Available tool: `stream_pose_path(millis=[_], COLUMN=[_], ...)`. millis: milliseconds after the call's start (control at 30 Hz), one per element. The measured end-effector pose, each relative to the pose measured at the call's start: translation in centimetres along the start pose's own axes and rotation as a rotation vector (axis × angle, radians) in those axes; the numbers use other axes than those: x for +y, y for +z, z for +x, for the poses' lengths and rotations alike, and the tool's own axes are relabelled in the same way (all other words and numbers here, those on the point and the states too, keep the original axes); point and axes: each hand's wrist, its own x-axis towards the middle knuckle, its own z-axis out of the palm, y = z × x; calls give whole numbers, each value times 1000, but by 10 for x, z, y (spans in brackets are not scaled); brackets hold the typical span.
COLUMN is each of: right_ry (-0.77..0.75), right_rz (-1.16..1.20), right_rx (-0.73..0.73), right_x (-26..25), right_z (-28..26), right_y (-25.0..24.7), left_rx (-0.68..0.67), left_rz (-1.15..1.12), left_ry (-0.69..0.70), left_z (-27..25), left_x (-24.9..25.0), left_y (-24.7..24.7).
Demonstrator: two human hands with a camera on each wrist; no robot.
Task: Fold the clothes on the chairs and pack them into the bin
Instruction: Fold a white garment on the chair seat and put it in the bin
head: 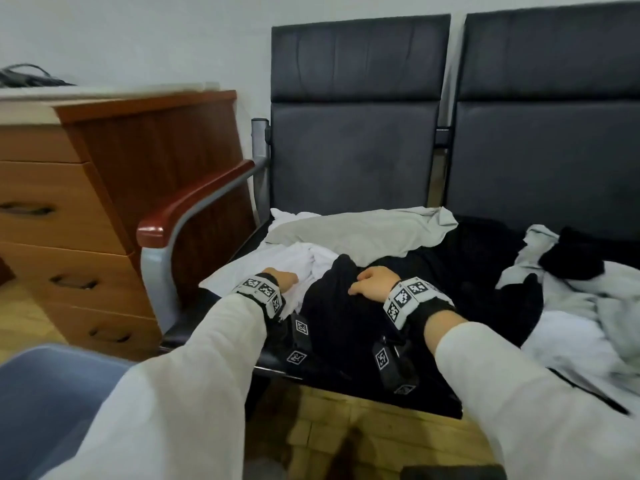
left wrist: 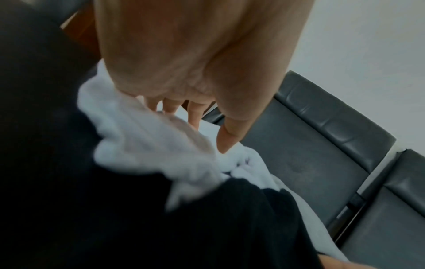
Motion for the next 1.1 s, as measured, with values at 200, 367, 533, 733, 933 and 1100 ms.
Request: stream_pose_path(millis=[200,367,533,733,933,1100], right_ry=[-95,-127,-17,-25,-57,12], right_rz=[-191,-108,512,1156,1031,554], right_rx=[-1,67,377,884,323,305], right_x=[16,23,42,57,32,18], right_z=[-10,7,30,45,50,48], right_y=[21,19,-4,-53,-32,-20], left_rx=[172,154,170,280,430,340], left_rz=[-13,86,190,59,-369,-162], left_ry=[-53,-12,-36,27,-56,222], left_z=[8,16,46,74,66,63], left_x=[-11,-18,-21,-35,-19,3], left_y=[36,38,28,9,-2,14])
